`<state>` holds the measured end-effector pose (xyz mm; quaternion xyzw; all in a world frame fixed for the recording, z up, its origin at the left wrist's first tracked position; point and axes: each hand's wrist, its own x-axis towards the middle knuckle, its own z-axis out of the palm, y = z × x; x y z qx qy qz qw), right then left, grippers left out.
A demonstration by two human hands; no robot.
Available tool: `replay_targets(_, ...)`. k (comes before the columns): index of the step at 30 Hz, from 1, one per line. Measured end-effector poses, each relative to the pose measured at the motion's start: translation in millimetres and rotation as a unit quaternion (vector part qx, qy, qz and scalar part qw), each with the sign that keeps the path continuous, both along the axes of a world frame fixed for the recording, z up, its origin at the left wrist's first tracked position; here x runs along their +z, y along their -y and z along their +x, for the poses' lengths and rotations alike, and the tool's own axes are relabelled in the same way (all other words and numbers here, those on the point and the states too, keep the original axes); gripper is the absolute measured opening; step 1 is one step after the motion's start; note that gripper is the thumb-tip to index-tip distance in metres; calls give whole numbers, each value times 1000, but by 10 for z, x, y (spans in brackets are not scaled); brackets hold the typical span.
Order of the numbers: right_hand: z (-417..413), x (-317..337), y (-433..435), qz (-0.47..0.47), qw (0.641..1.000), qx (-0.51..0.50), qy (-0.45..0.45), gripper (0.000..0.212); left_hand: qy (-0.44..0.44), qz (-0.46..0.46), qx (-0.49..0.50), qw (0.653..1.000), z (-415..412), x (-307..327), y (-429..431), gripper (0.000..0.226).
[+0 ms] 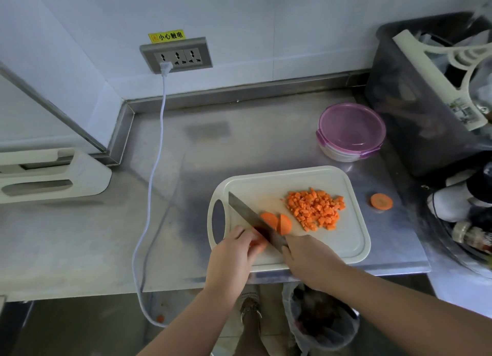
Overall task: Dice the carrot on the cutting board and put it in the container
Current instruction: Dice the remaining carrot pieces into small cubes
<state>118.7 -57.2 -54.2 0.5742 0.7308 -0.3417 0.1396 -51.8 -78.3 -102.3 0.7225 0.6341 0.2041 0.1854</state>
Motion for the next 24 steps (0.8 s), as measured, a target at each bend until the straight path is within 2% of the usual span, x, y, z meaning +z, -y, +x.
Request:
replay_targets(3, 18, 72, -19, 18, 1000, -1, -20, 28, -18, -16, -1, 1000, 7, 11, -7, 12)
replay_targets(9, 9, 86, 77, 89, 995, 42, 1, 19, -11, -10, 12, 1000, 18, 33, -9, 16)
replay_targets(16, -3, 121, 135, 74, 996, 51, 11, 20, -60, -16, 11, 998, 9, 18, -1, 16)
replay_targets(24, -24, 33, 154, 69, 994, 77, 37, 31, -51, -17, 5, 999, -14, -22, 4, 12)
